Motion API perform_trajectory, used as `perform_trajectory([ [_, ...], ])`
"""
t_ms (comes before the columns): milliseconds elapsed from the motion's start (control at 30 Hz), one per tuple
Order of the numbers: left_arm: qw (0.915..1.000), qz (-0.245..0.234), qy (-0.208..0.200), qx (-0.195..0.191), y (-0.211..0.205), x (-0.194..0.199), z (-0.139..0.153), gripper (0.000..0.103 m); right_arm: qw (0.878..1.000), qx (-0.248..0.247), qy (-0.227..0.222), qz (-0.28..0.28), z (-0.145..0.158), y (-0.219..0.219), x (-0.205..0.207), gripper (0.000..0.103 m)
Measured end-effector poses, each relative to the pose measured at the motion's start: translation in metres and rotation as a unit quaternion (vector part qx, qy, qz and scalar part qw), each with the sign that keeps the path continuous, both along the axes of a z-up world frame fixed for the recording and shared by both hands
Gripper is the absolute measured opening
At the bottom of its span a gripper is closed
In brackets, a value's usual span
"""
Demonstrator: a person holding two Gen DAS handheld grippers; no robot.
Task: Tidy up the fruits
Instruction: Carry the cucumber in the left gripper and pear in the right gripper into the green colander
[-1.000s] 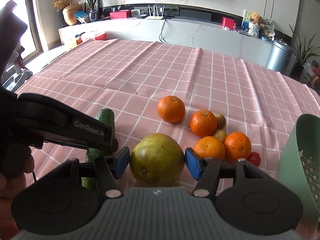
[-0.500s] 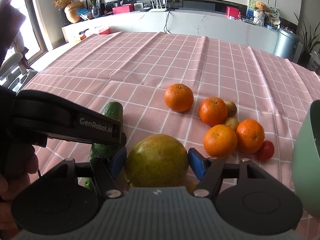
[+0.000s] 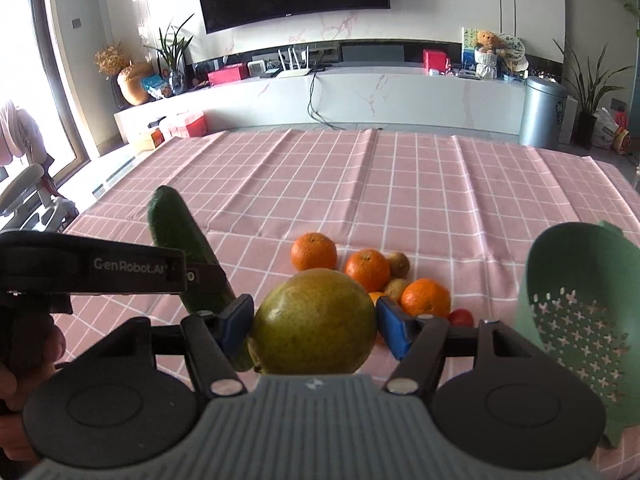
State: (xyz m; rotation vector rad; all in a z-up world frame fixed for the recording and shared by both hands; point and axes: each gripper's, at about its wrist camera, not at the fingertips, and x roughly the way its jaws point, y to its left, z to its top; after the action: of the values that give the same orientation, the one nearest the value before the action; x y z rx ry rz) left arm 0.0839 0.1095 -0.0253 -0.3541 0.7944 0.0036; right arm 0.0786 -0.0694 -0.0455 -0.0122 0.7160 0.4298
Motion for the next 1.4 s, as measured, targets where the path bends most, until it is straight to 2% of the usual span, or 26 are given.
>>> perform_trajectory([
  [200,0.9969,-0.048,-0.061,0.013,-0.042,-0.003,0.049,0.042,0.999,0.018,-0.029,-0.036,0.028,-0.049,-0.012,0.064],
  [367,0.9887,-0.108,-0.104,0.01,-0.09,0.007,0.084,0.042,0.996,0.024,-0.046,-0.072,0.049,-0.098,-0.013,0.064],
  [567,0.9786,-0.168,-0.118,0.014,-0.152,0.034,0.094,0.042,0.994,-0.007,-0.048,-0.1,0.058,-0.147,-0.003,0.064],
  [733,0.9748,-0.2,-0.097,0.018,-0.192,0.058,0.08,0.042,0.994,-0.033,-0.025,-0.102,0.05,-0.178,0.016,0.064],
  [867,0.9726,-0.221,-0.064,0.033,-0.212,0.072,0.06,0.042,0.995,-0.047,-0.004,-0.091,0.035,-0.189,0.031,0.064],
  [1167,0.9684,-0.245,0.008,0.049,-0.225,0.091,0.017,0.042,0.996,-0.054,0.066,-0.04,-0.003,-0.193,0.063,0.064],
  [1400,0.9611,-0.268,0.046,0.049,-0.235,0.104,-0.002,0.042,0.99,-0.092,0.103,-0.022,-0.019,-0.187,0.076,0.064],
])
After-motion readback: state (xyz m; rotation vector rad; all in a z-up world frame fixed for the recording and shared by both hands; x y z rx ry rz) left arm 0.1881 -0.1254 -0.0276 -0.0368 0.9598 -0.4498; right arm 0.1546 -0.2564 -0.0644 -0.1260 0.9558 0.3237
